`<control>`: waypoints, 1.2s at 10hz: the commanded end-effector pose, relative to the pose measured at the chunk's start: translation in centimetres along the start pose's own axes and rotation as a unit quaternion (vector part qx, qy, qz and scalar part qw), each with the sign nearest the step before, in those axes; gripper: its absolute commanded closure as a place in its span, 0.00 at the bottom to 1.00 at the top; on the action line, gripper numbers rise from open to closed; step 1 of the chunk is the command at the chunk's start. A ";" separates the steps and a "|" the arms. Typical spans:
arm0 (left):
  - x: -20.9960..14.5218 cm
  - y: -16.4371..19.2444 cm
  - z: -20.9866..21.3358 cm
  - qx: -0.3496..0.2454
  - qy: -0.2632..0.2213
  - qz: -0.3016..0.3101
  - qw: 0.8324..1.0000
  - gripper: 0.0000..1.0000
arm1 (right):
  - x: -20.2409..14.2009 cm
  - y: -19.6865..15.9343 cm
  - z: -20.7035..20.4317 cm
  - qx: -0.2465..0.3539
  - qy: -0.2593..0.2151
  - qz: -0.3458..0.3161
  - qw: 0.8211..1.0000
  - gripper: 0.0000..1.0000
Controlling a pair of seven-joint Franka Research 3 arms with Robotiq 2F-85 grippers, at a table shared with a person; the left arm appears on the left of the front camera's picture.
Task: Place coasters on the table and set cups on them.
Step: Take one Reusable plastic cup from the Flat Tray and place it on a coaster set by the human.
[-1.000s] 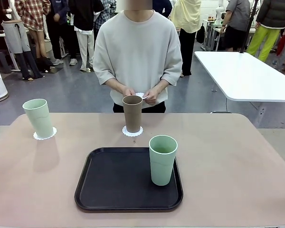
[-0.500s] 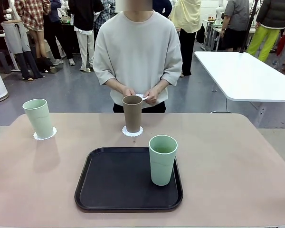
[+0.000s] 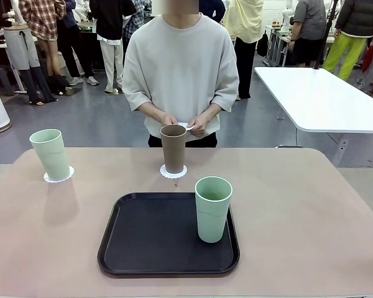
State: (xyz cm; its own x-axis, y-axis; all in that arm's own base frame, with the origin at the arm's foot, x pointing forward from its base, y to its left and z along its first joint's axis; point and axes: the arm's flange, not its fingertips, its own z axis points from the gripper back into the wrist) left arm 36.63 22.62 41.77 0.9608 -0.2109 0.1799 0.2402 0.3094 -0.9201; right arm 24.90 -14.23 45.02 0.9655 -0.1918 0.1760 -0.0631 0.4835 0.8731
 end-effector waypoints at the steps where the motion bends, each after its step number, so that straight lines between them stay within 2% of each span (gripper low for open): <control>1: -0.8 0.4 3.0 -0.016 -0.046 -0.015 0.999 0.00 | 0.1 0.0 -0.1 0.009 -0.003 0.004 1.000 0.00; 2: -2.2 0.8 3.5 -0.009 -0.068 -0.016 0.998 0.00 | 0.1 0.0 -0.1 0.009 -0.003 0.004 1.000 0.00; 5: -4.1 1.4 2.7 -0.003 -0.096 -0.023 0.995 0.00 | 0.1 0.0 -0.1 0.009 -0.003 0.004 1.000 0.00; 8: -4.7 0.4 2.2 0.009 -0.093 -0.039 0.995 0.00 | 0.1 0.0 -0.1 0.009 -0.003 0.004 1.000 0.00; 9: -4.1 1.5 3.1 -0.004 -0.079 -0.017 0.997 0.00 | 0.1 0.0 -0.1 0.009 -0.003 0.004 1.000 0.00; 12: -4.1 1.5 3.1 -0.004 -0.079 -0.017 0.997 0.00 | 0.1 0.0 -0.1 0.009 -0.003 0.004 1.000 0.00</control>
State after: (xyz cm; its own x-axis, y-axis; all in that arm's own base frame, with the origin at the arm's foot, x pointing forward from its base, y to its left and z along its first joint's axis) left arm 33.27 26.62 40.50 0.9616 -0.0713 0.2651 0.2742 0.2965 -0.9148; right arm 24.90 -14.23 45.02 0.9655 -0.1917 0.1760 -0.0631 0.4835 0.8731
